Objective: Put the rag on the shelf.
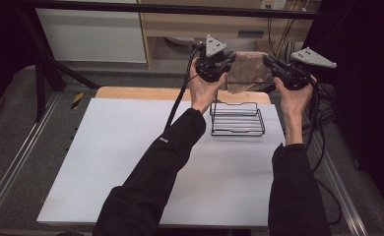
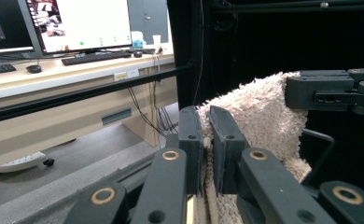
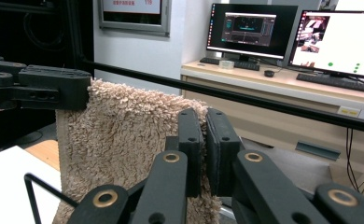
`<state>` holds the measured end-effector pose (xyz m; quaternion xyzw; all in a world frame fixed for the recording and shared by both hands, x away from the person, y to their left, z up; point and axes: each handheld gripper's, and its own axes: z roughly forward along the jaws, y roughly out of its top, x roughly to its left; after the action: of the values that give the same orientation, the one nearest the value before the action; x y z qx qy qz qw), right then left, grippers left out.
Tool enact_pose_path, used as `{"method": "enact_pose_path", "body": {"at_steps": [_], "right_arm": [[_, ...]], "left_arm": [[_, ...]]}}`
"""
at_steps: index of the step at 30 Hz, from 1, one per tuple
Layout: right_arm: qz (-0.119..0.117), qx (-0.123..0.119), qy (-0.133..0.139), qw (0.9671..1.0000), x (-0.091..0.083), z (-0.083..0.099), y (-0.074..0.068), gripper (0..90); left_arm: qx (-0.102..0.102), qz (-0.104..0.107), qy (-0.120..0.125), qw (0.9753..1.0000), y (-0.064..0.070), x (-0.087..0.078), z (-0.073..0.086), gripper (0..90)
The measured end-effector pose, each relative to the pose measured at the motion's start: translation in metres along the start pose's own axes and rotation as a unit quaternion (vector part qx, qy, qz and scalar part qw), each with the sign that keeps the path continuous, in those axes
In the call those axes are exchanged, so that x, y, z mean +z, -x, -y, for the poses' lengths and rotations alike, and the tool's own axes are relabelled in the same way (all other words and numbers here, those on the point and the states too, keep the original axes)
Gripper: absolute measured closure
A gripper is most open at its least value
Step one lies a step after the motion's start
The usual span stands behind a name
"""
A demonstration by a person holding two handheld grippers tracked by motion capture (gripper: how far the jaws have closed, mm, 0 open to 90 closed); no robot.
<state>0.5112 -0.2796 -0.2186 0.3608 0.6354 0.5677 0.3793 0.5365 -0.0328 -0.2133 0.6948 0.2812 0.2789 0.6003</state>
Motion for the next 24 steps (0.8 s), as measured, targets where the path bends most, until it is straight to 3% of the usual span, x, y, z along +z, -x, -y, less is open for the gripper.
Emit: {"method": "enact_pose_path", "body": {"at_steps": [9,24], "right_arm": [[-0.005,0.002,-0.009,1.0,-0.01,0.013,0.003,85.8],[-0.019,-0.005,-0.003,0.9998,-0.027,0.014,-0.005,85.1]], "left_arm": [[-0.001,0.013,-0.006,0.9999,0.007,0.001,0.013,83.3],[0.006,0.039,-0.003,0.9992,0.013,-0.017,0.015,82.9]]}}
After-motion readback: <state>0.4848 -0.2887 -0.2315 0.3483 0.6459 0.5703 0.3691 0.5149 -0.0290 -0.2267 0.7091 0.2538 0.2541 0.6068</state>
